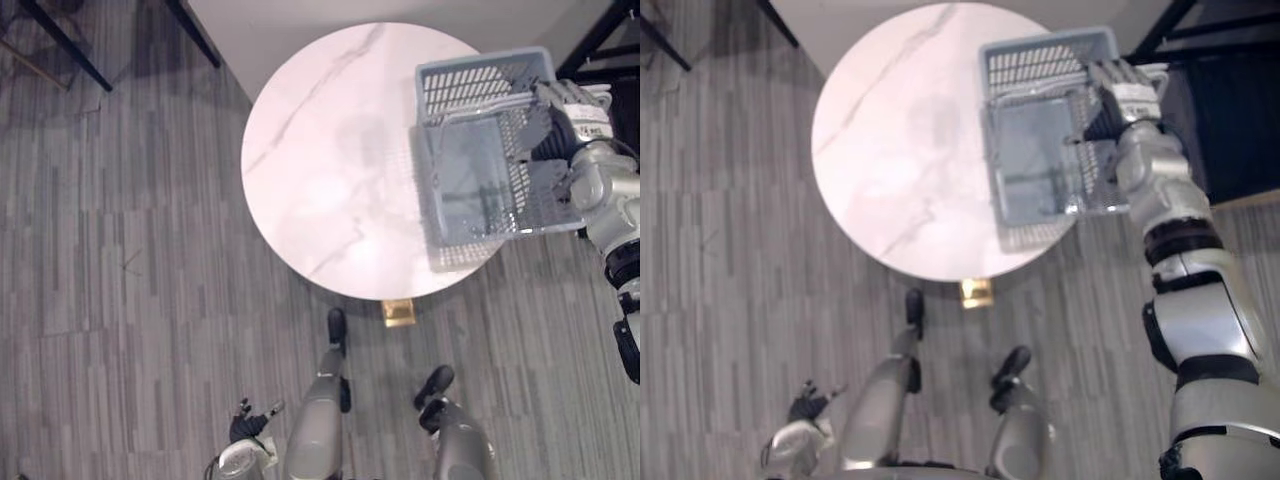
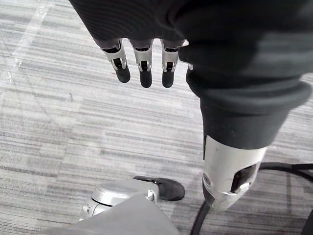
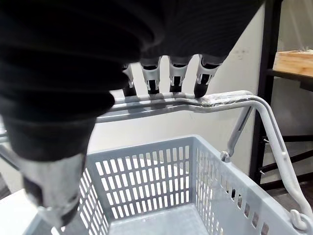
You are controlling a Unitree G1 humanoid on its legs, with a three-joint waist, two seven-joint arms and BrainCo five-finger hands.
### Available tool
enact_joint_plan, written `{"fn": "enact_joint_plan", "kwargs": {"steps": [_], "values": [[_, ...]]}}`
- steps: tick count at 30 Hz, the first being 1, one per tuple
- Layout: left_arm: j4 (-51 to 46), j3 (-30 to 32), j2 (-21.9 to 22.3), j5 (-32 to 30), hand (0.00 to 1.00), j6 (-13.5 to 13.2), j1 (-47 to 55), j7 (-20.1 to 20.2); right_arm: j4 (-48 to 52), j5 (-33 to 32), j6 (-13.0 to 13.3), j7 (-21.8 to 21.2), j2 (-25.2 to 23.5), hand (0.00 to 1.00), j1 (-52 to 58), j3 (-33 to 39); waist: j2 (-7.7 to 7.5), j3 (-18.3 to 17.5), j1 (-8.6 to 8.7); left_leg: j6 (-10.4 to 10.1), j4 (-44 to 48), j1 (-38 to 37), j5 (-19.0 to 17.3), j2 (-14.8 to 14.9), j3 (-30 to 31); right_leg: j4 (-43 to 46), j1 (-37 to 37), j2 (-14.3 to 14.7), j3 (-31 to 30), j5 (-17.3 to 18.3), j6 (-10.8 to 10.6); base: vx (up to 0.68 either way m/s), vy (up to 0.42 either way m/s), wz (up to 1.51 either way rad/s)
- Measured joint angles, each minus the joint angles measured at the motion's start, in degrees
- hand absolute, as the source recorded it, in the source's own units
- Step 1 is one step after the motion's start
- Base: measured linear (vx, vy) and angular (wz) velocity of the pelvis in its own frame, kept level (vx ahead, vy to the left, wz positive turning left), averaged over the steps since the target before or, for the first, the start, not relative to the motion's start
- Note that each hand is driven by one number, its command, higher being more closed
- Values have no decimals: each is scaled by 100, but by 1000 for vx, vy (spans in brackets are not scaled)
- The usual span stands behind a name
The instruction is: Pick vegetable in the basket
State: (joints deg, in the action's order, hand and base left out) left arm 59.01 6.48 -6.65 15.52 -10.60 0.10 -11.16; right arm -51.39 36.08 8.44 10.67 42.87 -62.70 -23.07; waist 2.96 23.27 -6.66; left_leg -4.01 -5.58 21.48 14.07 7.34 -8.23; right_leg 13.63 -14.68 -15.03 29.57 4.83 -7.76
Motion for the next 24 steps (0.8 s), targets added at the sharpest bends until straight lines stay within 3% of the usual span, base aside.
{"fn": "enact_joint_plan", "kwargs": {"steps": [17, 24], "values": [[25, -47, -29, -2, 0, -1, -49, -35, -322, -21, -51, 62, -435, 0, -39, 402, -79, -27, -1, 5, -3, -70, 29, 36, -51, 42, 8, 21, -71, -4, 2, -5, -5, -2], [18, -36, -29, -3, 0, 2, -51, -38, -397, -58, -213, 4, -586, 0, -196, 500, -93, -32, -5, -24, -13, -69, 55, 125, -60, 15, 8, 92, -92, -11, 4, -1, -28, -2]]}}
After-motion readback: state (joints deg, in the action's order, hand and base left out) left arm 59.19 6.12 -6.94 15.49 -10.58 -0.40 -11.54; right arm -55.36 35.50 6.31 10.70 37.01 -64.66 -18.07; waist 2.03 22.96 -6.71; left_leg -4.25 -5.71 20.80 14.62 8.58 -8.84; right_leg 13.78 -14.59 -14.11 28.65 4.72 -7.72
